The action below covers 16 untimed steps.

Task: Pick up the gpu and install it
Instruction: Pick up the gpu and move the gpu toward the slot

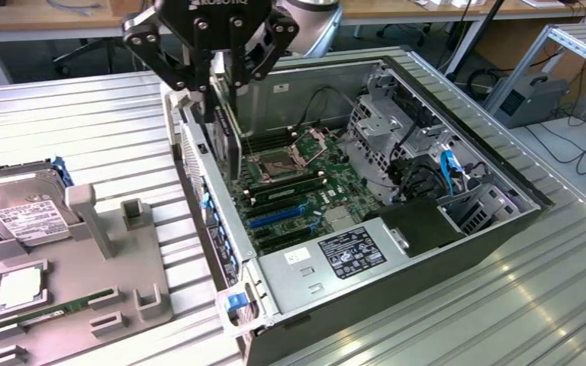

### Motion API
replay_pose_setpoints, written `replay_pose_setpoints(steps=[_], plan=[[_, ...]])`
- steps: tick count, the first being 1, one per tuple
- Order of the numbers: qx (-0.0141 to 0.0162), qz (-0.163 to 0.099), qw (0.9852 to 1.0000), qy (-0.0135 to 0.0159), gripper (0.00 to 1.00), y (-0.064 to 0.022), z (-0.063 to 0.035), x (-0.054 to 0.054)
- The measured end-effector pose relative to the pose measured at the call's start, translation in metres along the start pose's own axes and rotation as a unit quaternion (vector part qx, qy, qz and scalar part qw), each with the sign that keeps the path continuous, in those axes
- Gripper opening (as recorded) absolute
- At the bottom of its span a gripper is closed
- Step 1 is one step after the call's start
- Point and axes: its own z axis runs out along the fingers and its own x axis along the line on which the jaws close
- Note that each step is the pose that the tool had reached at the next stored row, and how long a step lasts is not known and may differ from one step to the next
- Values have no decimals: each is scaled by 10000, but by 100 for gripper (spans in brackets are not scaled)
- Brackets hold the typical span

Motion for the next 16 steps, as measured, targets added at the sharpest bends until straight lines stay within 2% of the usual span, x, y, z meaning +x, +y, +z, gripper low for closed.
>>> replay_pose_setpoints(steps=[10,13,16], plan=[[-1,0,10000,0,27,18,19,-558],[-1,0,10000,0,27,23,23,-685],[-3,0,10000,0,27,30,30,-890]])
